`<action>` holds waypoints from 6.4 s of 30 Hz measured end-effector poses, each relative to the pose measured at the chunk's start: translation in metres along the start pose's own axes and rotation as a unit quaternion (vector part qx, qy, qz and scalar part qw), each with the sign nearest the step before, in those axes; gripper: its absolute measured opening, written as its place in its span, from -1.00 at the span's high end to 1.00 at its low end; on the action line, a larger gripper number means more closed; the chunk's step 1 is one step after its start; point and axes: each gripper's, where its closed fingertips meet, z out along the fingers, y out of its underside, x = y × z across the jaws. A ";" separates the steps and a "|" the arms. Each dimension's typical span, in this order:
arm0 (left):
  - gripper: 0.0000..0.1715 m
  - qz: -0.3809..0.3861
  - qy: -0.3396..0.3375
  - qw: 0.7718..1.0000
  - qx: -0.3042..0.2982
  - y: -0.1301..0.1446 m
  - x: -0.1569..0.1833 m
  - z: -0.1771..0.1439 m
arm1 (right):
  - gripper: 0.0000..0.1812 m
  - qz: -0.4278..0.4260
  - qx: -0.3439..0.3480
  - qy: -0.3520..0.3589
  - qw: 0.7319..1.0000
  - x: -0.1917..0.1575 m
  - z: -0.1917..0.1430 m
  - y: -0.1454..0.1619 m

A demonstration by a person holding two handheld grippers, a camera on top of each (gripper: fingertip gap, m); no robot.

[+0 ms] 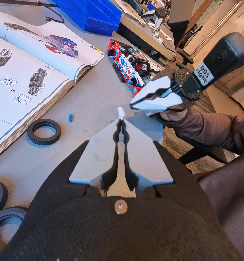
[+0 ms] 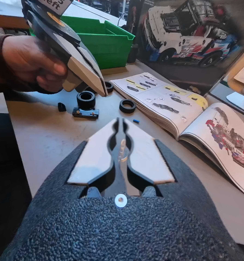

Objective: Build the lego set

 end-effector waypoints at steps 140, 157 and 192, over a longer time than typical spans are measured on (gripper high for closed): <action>1.00 0.296 -0.041 0.945 -0.136 0.076 0.027 0.026 | 0.90 -0.040 -0.159 -0.132 0.978 -0.052 -0.021 0.053; 0.92 0.063 0.113 0.992 -0.002 0.032 0.076 0.015 | 0.97 0.377 0.085 -0.204 0.900 -0.047 -0.040 -0.029; 0.98 -0.192 0.225 0.941 -0.167 0.075 0.078 0.014 | 0.73 -0.317 -0.172 -0.085 0.929 -0.078 -0.030 0.028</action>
